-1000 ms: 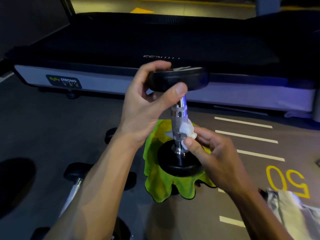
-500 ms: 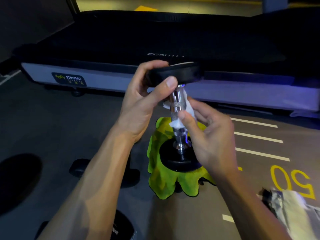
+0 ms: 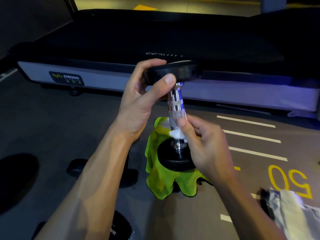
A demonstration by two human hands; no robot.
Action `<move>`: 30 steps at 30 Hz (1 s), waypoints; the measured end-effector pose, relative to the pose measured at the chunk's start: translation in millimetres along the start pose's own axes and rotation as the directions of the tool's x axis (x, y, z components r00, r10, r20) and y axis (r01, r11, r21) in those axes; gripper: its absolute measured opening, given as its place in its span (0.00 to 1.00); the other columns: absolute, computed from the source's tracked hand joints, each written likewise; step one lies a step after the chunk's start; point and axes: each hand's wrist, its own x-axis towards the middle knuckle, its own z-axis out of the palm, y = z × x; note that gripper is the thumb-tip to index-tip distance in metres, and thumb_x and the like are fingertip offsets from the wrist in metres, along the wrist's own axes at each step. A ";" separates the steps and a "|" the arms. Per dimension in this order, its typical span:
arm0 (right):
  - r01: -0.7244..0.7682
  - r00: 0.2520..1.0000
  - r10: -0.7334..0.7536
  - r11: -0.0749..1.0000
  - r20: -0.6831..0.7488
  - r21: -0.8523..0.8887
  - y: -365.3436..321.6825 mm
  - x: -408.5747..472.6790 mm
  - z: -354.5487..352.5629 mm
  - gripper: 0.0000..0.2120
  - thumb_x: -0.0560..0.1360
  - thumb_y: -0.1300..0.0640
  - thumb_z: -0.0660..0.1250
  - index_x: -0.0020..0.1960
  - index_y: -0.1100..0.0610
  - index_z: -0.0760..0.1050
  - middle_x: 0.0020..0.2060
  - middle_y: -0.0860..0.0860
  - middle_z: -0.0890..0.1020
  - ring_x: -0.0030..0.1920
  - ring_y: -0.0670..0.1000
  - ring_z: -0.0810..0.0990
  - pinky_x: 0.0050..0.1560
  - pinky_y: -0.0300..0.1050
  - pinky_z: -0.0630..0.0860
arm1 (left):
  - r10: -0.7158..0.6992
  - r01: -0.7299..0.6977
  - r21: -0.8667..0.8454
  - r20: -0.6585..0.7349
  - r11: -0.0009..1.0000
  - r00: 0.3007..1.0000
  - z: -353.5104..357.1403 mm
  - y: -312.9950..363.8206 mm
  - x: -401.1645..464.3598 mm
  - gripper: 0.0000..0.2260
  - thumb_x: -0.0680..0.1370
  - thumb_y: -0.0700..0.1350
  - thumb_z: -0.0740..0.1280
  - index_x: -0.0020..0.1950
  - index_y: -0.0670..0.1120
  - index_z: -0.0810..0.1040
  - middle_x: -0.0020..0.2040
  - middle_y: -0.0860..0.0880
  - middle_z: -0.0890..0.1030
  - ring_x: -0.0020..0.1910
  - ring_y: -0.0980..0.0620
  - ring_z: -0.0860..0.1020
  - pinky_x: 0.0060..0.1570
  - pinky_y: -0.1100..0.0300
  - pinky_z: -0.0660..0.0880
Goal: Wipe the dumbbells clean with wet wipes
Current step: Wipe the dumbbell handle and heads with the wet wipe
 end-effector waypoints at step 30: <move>-0.042 0.999 0.038 0.983 0.027 0.178 9.6 -4.6 -7.8 0.11 0.82 0.49 0.67 0.61 0.49 0.83 0.52 0.44 0.89 0.56 0.48 0.87 0.60 0.62 0.81 | 0.013 -0.015 0.048 0.029 0.999 0.999 19.2 4.8 -0.3 0.22 0.74 0.50 0.76 0.66 0.49 0.77 0.62 0.41 0.81 0.64 0.38 0.80 0.59 0.50 0.79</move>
